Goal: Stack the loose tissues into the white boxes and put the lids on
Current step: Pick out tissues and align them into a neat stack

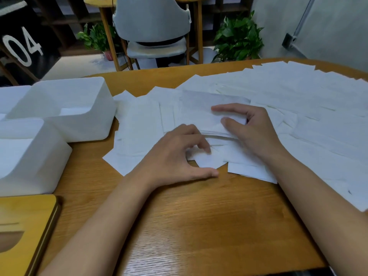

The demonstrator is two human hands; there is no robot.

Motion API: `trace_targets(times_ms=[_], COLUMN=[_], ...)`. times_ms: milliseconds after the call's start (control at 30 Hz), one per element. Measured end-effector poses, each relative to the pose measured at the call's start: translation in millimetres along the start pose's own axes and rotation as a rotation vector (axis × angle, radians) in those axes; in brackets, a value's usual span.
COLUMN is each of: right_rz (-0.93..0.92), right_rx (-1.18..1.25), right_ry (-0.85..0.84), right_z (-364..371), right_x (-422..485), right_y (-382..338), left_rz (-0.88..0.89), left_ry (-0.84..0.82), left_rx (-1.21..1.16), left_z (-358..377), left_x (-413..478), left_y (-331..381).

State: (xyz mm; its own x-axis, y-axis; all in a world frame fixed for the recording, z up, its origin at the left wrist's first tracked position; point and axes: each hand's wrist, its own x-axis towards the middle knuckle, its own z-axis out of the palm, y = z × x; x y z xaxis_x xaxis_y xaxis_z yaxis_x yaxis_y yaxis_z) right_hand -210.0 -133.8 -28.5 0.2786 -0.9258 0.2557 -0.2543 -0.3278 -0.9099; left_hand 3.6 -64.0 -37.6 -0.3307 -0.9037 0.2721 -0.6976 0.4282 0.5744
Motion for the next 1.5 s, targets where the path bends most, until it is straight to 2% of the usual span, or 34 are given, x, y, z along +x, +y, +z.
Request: trace_targets(times_ms=[100,333,633,767,900,1067,1167,1267,1333,1500], right_rz=[-0.010,-0.012,0.007,-0.010,-0.052,-0.045,-0.009,0.024,0.047,-0.008], right_rx=[-0.033,-0.036,0.011,0.021,0.066,0.102,0.161,0.151,0.136,0.136], right_ry=[-0.009,-0.028,-0.049,-0.066,-0.129,-0.201,-0.112,-0.007,-0.017,-0.097], right_z=[3,2,-1,-1,0,5,7,7,6,9], right_x=[0,-1,-1,-3,-6,-11,-12,-10,-10,-10], right_y=[0,0,-5,-6,-10,-14,-14,-13,-14,-16], left_rz=[-0.019,0.056,0.059,-0.002,-0.071,-0.298,-0.389,-0.372,-0.363,-0.446], left_ry=[-0.064,0.063,0.188,0.263,0.416,0.584,0.553,0.469,0.416,0.462], left_rx=[0.004,-0.020,-0.218,-0.330,-0.436,-0.628,-0.797,-0.749,-0.758,-0.763], left_z=[4,4,0,-6,-13,-18,-20,-24,-25,-22], left_x=[0,0,1,0,2,5,7,6,5,6], left_y=[-1,-1,5,8,8,5,5,9,10,8])
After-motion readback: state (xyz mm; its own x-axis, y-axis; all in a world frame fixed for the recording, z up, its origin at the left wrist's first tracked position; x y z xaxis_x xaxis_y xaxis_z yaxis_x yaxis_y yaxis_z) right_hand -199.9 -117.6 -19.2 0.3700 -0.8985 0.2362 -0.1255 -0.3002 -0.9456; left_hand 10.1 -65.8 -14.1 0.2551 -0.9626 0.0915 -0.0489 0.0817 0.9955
